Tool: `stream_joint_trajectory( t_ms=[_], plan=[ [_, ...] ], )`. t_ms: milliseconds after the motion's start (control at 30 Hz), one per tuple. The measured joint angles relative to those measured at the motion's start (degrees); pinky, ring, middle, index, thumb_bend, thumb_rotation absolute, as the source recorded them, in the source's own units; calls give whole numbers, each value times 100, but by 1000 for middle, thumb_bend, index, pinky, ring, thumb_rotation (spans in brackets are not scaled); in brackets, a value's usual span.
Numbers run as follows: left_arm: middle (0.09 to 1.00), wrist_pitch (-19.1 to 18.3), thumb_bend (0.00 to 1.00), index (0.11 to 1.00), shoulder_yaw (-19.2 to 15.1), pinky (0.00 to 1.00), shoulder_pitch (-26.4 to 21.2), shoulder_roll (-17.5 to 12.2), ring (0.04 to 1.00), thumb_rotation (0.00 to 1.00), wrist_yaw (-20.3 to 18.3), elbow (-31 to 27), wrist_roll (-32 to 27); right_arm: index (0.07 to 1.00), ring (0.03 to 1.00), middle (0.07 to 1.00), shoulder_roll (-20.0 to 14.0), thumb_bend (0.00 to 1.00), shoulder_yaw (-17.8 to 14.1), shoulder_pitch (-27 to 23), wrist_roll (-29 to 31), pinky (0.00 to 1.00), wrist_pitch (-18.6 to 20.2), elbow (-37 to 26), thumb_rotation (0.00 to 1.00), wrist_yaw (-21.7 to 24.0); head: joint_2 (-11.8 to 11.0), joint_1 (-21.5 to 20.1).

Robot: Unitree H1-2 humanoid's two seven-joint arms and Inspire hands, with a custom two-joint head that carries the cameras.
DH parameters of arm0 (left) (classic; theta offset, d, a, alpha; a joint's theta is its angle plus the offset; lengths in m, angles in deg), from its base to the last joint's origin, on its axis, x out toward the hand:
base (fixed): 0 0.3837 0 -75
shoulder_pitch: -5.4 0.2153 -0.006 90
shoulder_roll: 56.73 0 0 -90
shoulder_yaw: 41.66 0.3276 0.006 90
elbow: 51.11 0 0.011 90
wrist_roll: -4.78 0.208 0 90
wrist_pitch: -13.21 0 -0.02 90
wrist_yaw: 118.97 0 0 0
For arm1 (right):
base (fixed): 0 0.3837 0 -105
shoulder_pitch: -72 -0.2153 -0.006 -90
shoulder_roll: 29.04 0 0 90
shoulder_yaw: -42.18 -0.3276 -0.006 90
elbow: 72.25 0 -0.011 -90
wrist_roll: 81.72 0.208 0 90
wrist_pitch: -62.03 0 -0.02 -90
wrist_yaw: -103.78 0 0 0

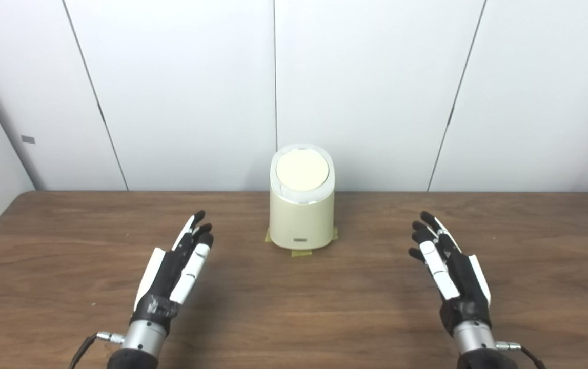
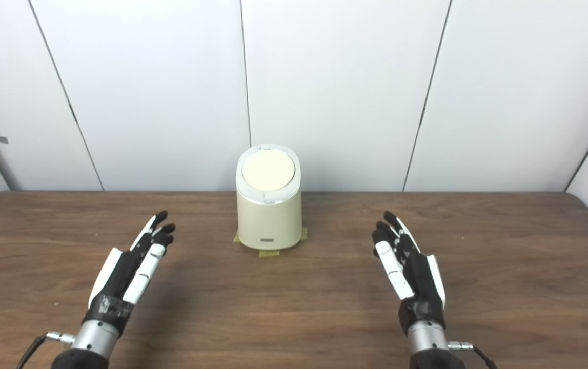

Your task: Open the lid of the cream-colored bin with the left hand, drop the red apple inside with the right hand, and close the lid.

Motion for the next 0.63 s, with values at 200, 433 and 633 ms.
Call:
stream_joint_trajectory(
  t_ms=[200, 433, 633],
  plan=[
    [928, 179, 555, 981, -279, 944, 290, 21, 931, 1000, 190, -4, -432, 879, 859, 860, -34, 602, -44, 302, 150, 761, -4, -174, 485, 29, 185, -97],
    [924, 78, 544, 973, -313, 950, 446, -19, 927, 967, 182, -322, -749, 918, 902, 882, -426, 748, 168, 444, -265, 848, 114, -560, 363, 220, 536, -53],
    [920, -190, 586, 958, -181, 920, 453, -50, 924, 957, 134, -564, -772, 908, 888, 869, -461, 846, 185, 437, -307, 829, 375, -744, 269, 301, 782, -254]
  ],
)
